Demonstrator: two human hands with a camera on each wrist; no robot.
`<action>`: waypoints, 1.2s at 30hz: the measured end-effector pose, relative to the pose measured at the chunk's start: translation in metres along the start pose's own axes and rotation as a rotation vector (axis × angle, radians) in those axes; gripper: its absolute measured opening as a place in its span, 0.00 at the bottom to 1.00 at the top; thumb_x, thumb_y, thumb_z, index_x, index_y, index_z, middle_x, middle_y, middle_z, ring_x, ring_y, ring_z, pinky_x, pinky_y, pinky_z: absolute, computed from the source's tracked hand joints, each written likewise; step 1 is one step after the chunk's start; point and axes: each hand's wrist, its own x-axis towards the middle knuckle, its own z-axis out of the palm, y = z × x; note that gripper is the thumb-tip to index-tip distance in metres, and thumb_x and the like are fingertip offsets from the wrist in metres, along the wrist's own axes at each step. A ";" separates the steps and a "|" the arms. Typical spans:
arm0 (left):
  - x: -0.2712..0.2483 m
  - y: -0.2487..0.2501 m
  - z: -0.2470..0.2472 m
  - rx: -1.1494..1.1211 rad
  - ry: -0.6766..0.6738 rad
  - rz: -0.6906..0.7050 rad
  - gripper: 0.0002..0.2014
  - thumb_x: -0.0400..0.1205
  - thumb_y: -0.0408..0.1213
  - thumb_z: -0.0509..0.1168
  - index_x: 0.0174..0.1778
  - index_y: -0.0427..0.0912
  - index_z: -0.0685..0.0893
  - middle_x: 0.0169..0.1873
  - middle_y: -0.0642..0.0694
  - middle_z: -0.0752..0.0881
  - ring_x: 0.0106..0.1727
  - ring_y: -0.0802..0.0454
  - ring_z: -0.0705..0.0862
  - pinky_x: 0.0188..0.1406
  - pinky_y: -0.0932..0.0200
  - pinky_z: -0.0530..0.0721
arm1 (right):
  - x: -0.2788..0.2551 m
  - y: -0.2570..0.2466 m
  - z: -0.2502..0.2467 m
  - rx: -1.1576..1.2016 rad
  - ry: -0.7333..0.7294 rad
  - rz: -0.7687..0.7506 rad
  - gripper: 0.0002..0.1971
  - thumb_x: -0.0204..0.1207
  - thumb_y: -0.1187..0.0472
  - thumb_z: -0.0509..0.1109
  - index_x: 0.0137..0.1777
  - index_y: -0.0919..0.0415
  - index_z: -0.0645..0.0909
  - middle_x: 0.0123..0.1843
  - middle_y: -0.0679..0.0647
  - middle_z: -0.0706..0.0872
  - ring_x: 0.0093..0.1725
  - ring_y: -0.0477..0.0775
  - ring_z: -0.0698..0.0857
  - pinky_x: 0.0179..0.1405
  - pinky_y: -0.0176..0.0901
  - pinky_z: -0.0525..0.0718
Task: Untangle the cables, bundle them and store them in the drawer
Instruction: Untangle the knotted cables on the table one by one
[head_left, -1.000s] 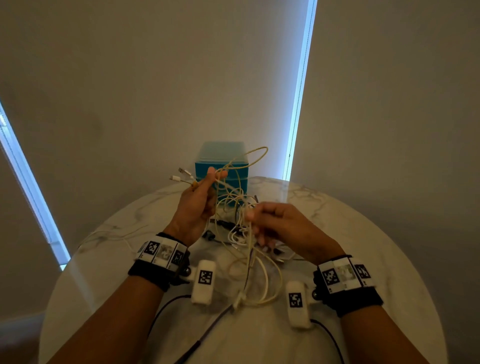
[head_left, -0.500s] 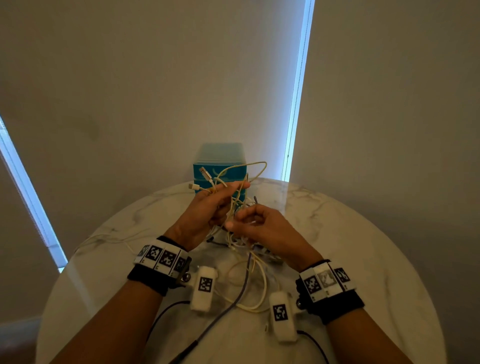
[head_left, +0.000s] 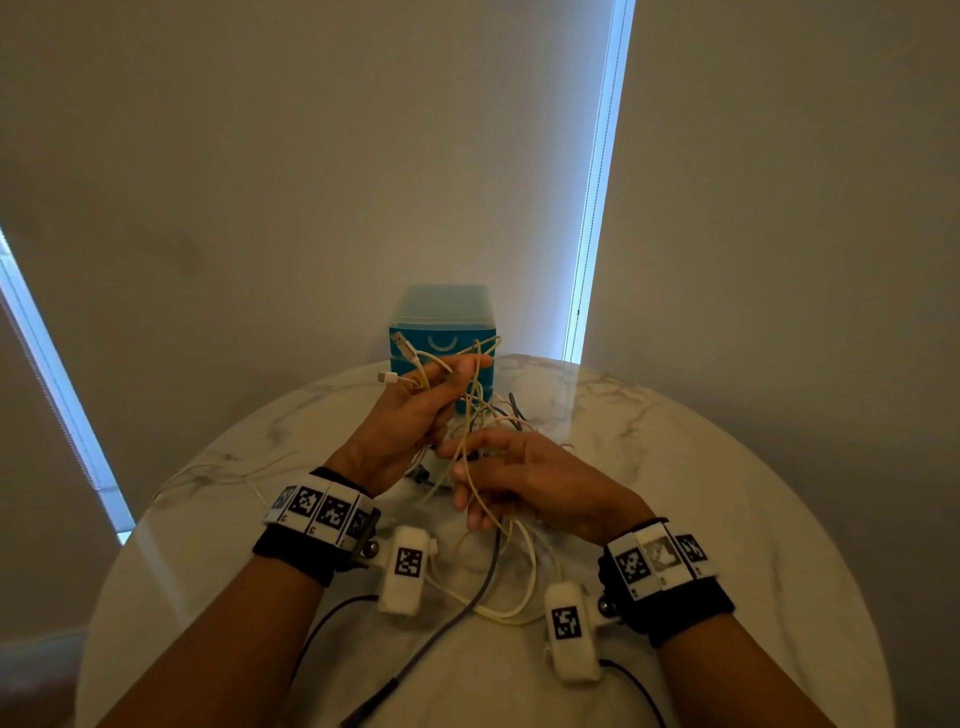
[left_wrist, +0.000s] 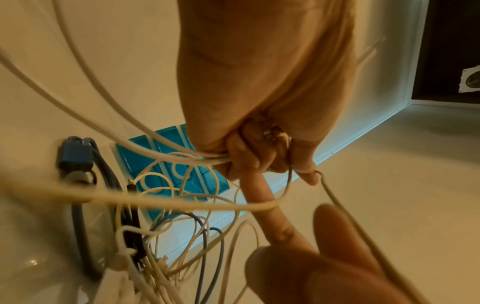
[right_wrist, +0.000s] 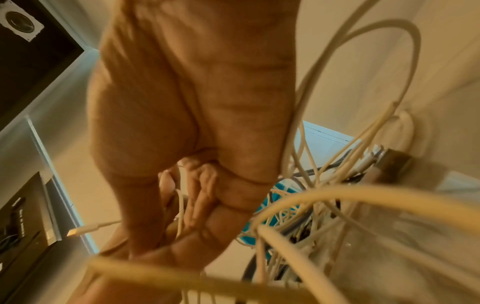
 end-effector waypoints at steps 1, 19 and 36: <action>0.000 0.001 0.000 -0.001 -0.002 0.002 0.16 0.92 0.50 0.66 0.69 0.48 0.91 0.28 0.48 0.60 0.28 0.51 0.54 0.29 0.50 0.53 | 0.001 0.000 0.002 -0.048 0.014 0.010 0.10 0.90 0.65 0.71 0.67 0.64 0.88 0.48 0.64 0.94 0.42 0.60 0.94 0.44 0.45 0.93; 0.003 -0.002 -0.009 0.108 0.042 -0.156 0.14 0.90 0.45 0.70 0.64 0.42 0.95 0.24 0.54 0.63 0.24 0.56 0.57 0.24 0.60 0.56 | -0.003 -0.012 -0.042 0.575 0.950 -0.529 0.08 0.83 0.65 0.79 0.59 0.68 0.92 0.54 0.64 0.96 0.56 0.57 0.95 0.60 0.42 0.93; 0.003 0.023 -0.017 0.040 0.367 0.086 0.10 0.83 0.34 0.79 0.57 0.43 0.85 0.28 0.54 0.77 0.21 0.63 0.75 0.22 0.66 0.74 | -0.002 -0.010 -0.044 0.361 0.906 -0.515 0.15 0.83 0.67 0.79 0.69 0.60 0.90 0.58 0.57 0.97 0.51 0.47 0.92 0.44 0.36 0.88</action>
